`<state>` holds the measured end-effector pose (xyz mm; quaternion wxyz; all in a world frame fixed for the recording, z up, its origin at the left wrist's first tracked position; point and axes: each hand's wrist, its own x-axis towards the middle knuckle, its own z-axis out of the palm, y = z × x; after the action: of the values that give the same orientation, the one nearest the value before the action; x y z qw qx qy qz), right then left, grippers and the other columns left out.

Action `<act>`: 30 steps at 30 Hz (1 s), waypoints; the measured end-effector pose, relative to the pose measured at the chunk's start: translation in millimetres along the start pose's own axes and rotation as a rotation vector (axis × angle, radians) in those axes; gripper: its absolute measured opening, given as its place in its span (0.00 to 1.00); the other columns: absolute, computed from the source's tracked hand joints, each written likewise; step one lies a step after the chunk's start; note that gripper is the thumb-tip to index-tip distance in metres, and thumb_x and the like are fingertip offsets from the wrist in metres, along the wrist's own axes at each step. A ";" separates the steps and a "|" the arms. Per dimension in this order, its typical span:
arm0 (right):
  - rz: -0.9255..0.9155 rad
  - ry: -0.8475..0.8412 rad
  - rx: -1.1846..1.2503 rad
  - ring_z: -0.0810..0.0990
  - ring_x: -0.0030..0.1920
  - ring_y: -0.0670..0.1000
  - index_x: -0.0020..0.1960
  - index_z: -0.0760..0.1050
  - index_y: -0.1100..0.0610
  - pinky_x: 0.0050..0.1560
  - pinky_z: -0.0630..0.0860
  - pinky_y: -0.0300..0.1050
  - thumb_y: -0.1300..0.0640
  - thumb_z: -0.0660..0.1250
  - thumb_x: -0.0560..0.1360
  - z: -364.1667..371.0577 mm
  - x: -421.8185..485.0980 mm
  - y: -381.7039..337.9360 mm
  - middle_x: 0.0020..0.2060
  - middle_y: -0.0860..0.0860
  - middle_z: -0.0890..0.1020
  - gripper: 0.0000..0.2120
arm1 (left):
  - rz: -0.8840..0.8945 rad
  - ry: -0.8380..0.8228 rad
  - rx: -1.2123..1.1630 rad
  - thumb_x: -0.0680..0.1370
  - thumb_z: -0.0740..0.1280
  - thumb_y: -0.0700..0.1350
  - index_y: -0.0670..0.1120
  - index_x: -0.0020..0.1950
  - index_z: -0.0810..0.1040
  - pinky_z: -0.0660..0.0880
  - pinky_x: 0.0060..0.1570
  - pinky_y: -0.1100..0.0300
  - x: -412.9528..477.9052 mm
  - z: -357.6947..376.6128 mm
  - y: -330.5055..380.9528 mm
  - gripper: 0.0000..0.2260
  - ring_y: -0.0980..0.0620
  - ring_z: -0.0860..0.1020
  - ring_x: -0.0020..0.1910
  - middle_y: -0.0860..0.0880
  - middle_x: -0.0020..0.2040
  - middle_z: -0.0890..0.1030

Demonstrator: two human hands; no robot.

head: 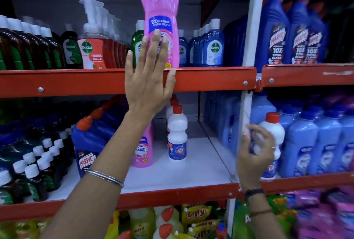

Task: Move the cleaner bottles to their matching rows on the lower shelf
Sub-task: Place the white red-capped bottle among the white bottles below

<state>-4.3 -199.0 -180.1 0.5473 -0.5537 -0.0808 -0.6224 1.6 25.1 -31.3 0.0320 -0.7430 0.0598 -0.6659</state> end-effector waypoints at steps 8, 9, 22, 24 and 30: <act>0.332 -0.202 -0.443 0.69 0.67 0.61 0.70 0.59 0.58 0.60 0.70 0.49 0.55 0.73 0.66 -49.5 42.1 54.0 0.68 0.59 0.69 0.38 | -0.027 -0.011 0.006 0.82 0.50 0.56 0.48 0.78 0.54 0.53 0.74 0.44 -3.0 0.2 1.5 0.26 0.49 0.54 0.78 0.48 0.79 0.57; 0.397 -0.247 -0.510 0.69 0.66 0.62 0.72 0.57 0.57 0.58 0.71 0.55 0.55 0.74 0.66 -49.0 41.8 57.2 0.69 0.59 0.68 0.40 | -0.027 -0.009 0.003 0.82 0.50 0.56 0.48 0.78 0.55 0.53 0.74 0.44 -3.4 0.2 1.6 0.26 0.49 0.55 0.78 0.48 0.79 0.57; 0.266 -0.108 -0.556 0.79 0.54 0.64 0.63 0.67 0.57 0.46 0.74 0.57 0.46 0.77 0.62 -59.3 48.1 -1.9 0.57 0.59 0.81 0.35 | -0.014 0.005 -0.008 0.82 0.51 0.56 0.47 0.78 0.56 0.54 0.74 0.44 -2.9 -0.2 1.8 0.26 0.48 0.56 0.77 0.47 0.78 0.58; 0.229 -0.106 -0.486 0.79 0.54 0.63 0.62 0.67 0.57 0.45 0.74 0.55 0.45 0.78 0.62 -50.6 43.9 -22.3 0.56 0.57 0.81 0.35 | -0.019 0.012 -0.001 0.82 0.51 0.56 0.46 0.78 0.57 0.54 0.74 0.44 -3.3 0.5 1.7 0.26 0.48 0.56 0.77 0.47 0.78 0.58; 0.254 -0.340 -0.286 0.76 0.47 0.52 0.57 0.69 0.54 0.42 0.75 0.49 0.41 0.78 0.57 -2.3 -5.8 -53.8 0.48 0.46 0.78 0.35 | -0.013 0.037 0.012 0.81 0.52 0.56 0.47 0.77 0.58 0.55 0.74 0.44 -3.9 1.8 -0.2 0.26 0.48 0.57 0.77 0.47 0.78 0.59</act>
<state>-48.4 -176.3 -158.3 0.5157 -0.7278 -0.0124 -0.4518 3.0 25.7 -35.3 0.0310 -0.7308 0.0513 -0.6799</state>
